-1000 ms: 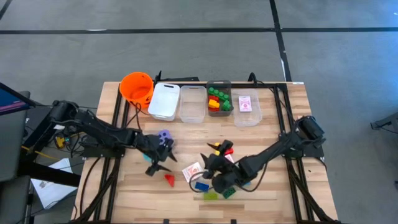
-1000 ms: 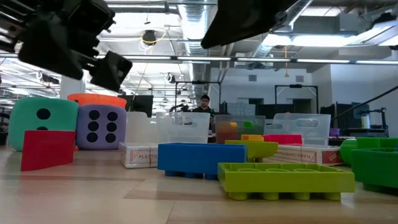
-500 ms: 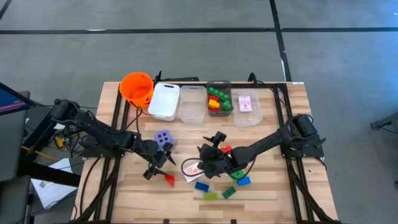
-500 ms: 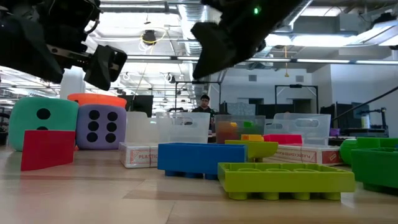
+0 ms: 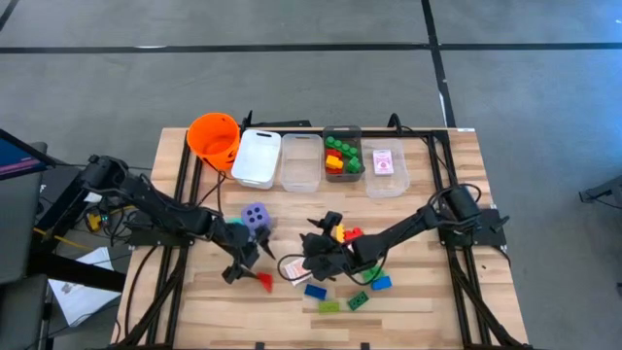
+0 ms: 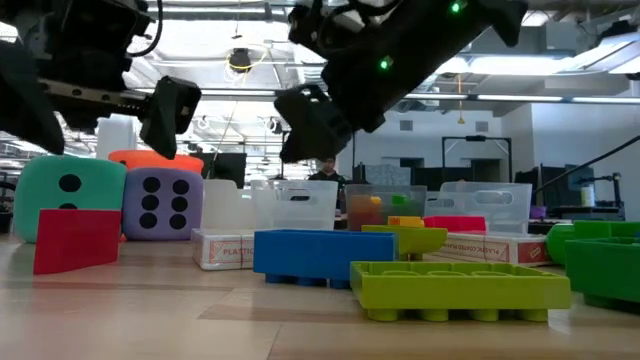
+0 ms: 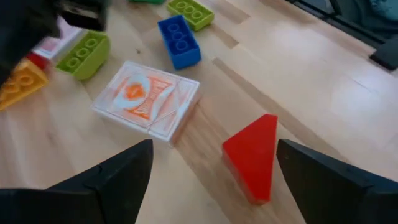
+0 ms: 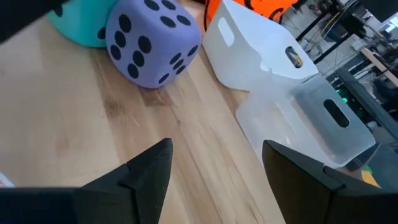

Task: Pick & Place Toys
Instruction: Put the small red game piece into the white bin

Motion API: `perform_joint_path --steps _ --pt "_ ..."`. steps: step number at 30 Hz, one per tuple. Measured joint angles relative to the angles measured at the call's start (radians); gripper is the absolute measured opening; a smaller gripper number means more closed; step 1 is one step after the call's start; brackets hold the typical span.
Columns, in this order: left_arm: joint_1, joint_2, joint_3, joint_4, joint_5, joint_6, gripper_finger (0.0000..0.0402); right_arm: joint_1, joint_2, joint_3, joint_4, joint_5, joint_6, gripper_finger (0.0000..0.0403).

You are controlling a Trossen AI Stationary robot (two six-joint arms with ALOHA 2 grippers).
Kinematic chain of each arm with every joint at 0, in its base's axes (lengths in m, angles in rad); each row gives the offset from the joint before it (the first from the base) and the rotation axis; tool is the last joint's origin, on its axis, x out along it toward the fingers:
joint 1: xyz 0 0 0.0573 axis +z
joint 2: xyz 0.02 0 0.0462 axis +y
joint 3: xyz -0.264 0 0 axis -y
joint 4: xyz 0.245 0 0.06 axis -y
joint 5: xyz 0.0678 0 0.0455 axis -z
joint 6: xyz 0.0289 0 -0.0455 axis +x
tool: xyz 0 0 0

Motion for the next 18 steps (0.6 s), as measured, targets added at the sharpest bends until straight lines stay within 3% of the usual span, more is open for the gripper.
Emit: perform_joint_path --steps 18 --pt "-0.054 0.267 -0.001 0.203 0.023 -0.092 0.0333 0.005 -0.007 0.0 -0.005 0.003 0.004 0.0245"
